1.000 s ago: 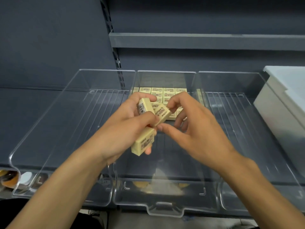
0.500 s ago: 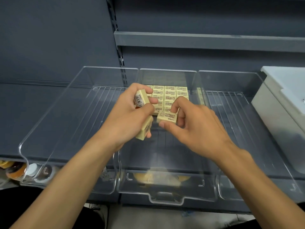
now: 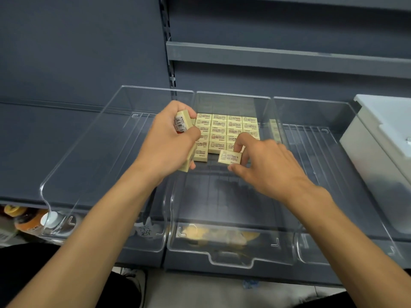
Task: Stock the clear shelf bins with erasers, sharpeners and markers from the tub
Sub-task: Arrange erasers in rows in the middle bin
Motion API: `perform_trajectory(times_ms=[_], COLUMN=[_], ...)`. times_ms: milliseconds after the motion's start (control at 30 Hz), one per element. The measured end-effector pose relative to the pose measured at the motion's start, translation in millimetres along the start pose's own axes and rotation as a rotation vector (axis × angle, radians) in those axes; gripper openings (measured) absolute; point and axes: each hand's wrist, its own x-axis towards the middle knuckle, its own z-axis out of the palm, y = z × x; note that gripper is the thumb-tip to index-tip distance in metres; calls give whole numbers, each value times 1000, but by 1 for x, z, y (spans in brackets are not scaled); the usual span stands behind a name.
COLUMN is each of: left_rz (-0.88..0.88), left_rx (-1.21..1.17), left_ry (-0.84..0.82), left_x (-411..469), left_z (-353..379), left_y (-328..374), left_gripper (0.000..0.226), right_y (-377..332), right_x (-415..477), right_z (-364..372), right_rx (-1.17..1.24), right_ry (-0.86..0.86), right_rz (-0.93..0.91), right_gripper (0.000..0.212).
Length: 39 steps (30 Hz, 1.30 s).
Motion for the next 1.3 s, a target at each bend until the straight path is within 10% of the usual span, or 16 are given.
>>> perform_trajectory(times_ms=[833, 1033, 1300], left_rz=[93, 78, -36], left_rx=[129, 50, -105], left_ry=[-43, -84, 35], left_x=[-10, -21, -19], left_z=[9, 12, 23], left_y=[3, 3, -2], left_gripper=[21, 22, 21], right_y=[-28, -21, -23], right_x=[30, -6, -25], right_z=[15, -7, -5], right_rx=[-163, 528, 882], right_ry=[-68, 0, -70], right_rz=[50, -158, -242], right_gripper=[37, 8, 38])
